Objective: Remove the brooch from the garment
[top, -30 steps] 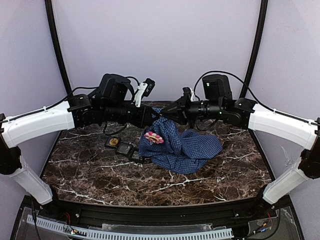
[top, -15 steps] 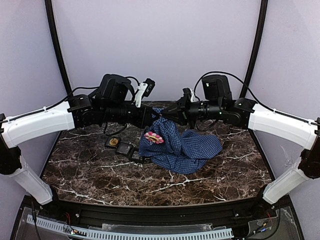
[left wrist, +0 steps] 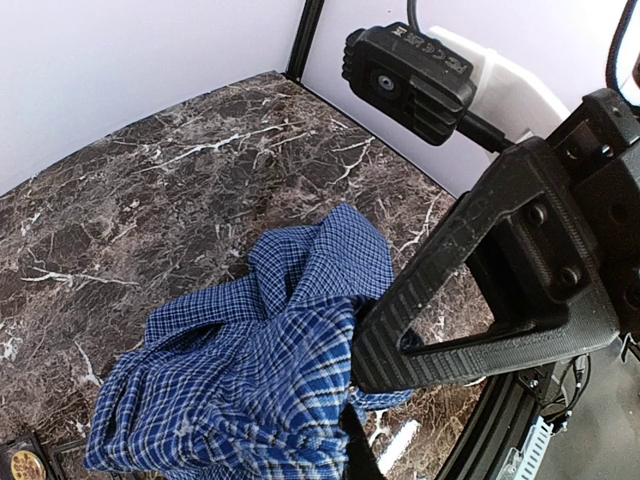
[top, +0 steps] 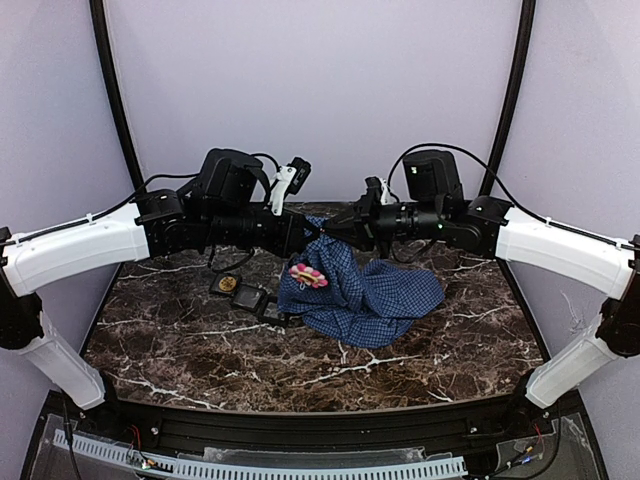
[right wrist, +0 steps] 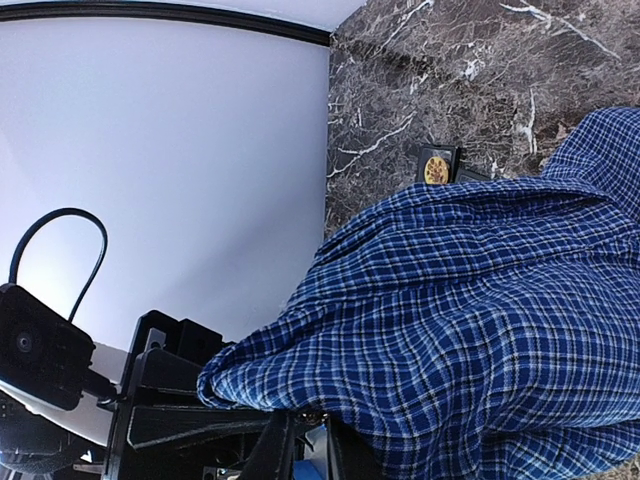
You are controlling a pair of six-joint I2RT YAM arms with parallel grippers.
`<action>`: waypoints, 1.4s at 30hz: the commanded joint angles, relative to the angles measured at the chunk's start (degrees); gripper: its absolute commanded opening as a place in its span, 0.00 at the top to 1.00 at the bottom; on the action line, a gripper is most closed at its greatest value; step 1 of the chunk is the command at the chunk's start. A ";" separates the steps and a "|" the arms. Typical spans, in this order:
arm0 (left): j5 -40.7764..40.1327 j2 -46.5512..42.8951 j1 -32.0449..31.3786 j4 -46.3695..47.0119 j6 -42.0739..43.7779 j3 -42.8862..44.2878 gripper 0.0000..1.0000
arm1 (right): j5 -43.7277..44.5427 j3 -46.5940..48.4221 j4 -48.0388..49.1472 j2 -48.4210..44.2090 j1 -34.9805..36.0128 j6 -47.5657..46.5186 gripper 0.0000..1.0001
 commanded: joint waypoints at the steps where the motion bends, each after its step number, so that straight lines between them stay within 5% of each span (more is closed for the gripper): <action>1: 0.16 -2.35 -0.69 1.24 0.10 0.66 0.99 | 0.58 1.01 0.49 0.92 0.48 -0.31 0.88; 42: -4.16 -0.68 -3.85 0.61 4.37 2.57 0.99 | -0.22 3.00 0.70 4.17 0.48 -0.31 0.93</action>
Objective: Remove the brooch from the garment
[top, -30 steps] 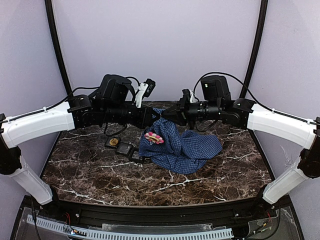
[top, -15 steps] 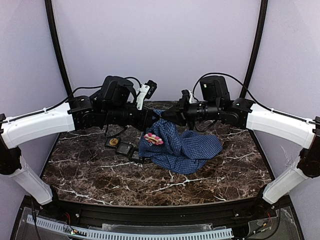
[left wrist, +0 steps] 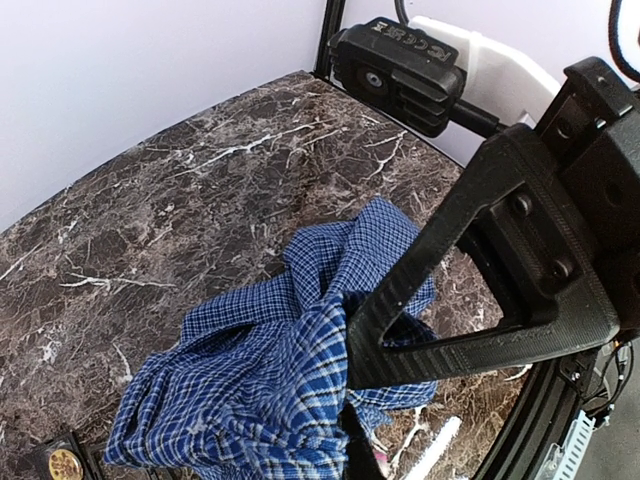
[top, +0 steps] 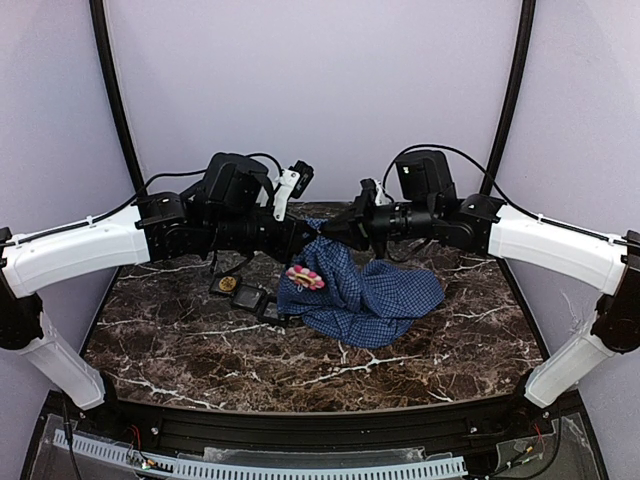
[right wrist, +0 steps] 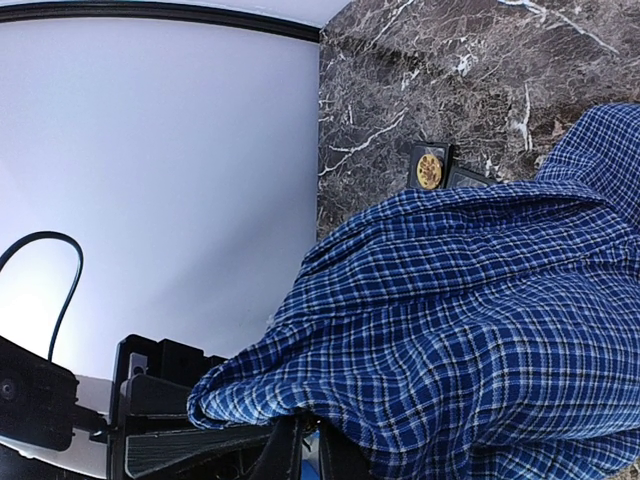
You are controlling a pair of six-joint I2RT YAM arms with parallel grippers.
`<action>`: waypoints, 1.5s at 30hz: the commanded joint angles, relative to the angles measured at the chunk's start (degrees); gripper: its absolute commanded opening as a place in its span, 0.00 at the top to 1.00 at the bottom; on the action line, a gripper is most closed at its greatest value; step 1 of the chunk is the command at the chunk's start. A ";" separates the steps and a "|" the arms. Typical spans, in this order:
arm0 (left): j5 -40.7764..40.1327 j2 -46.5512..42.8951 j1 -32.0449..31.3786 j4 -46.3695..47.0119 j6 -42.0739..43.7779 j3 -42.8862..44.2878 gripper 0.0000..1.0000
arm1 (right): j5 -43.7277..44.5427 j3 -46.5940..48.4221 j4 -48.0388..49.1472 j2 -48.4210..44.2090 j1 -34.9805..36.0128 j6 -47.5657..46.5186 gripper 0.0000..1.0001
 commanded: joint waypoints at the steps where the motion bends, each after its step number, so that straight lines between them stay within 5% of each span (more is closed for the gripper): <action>1: 2.51 -0.65 -1.72 2.11 0.23 2.46 0.99 | -0.11 1.41 1.52 1.97 0.44 -0.27 0.93; 40: 3.87 2.72 -2.25 2.51 -0.96 5.00 0.99 | 1.74 4.78 2.12 6.66 0.53 1.42 1.00; 45: -3.19 3.41 -2.25 -3.89 -2.49 6.26 0.99 | 5.63 4.09 -0.13 4.48 0.53 1.17 1.00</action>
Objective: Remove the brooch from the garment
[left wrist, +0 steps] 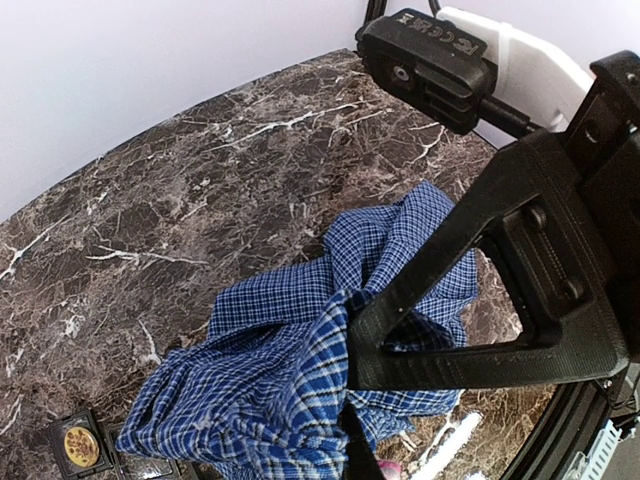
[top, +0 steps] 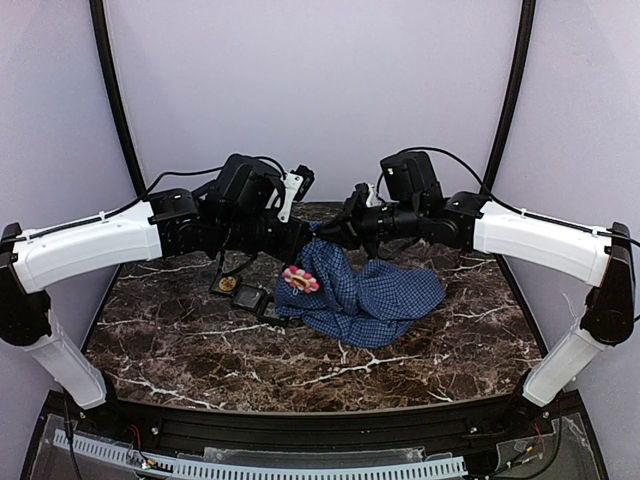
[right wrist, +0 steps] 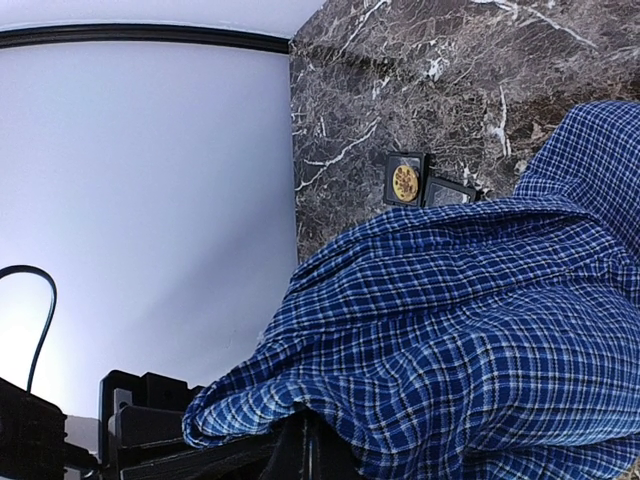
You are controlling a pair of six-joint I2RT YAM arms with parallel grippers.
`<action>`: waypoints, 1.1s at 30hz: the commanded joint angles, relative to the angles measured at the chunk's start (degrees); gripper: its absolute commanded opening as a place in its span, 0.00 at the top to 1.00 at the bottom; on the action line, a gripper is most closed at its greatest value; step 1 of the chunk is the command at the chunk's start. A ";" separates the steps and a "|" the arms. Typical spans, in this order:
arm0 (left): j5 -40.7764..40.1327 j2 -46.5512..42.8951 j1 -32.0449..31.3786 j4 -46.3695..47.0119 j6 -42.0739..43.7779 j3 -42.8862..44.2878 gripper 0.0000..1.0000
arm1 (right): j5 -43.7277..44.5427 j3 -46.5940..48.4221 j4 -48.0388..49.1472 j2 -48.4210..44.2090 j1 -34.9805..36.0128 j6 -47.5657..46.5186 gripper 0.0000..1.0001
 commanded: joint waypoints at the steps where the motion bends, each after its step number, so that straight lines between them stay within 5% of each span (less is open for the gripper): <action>1: 0.61 0.42 -2.30 -0.88 -1.21 4.14 0.99 | 4.64 0.81 0.59 -0.87 0.62 -0.60 1.00; 15: -11.19 2.88 -2.25 -11.33 -4.14 7.76 0.99 | 14.34 -3.58 -4.31 -7.58 0.61 1.68 1.00; 33: -12.55 1.22 -1.34 -10.46 -4.71 6.09 0.99 | 14.91 -5.69 -3.46 -9.70 0.53 1.63 1.00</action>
